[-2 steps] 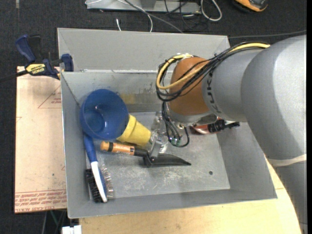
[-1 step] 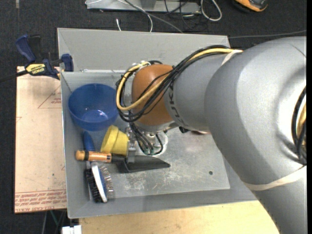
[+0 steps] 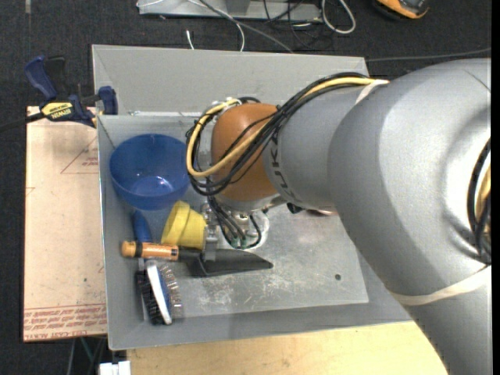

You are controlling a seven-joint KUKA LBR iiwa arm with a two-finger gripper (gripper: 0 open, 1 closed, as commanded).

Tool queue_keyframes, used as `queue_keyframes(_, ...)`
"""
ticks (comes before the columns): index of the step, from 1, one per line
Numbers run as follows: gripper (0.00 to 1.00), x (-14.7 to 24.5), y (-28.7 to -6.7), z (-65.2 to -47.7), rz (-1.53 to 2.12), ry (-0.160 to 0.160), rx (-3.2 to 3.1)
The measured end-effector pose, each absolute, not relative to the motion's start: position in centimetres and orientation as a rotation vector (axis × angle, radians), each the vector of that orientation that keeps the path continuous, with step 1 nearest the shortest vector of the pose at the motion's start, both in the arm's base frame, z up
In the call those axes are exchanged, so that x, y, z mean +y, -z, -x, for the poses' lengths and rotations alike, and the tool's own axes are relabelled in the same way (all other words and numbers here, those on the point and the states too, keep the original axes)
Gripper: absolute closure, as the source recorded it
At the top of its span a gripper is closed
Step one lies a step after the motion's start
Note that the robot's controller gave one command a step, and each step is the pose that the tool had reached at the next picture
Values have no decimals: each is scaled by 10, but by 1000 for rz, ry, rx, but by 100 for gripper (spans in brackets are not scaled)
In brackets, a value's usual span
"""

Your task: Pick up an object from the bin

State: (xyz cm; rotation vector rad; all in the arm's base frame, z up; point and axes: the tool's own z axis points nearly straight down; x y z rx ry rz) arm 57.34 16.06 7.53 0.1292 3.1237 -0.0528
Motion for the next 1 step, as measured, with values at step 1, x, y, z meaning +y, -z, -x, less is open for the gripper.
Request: queue_keyframes(1, 100, 154, -75, -573, -134, 23, 3126)
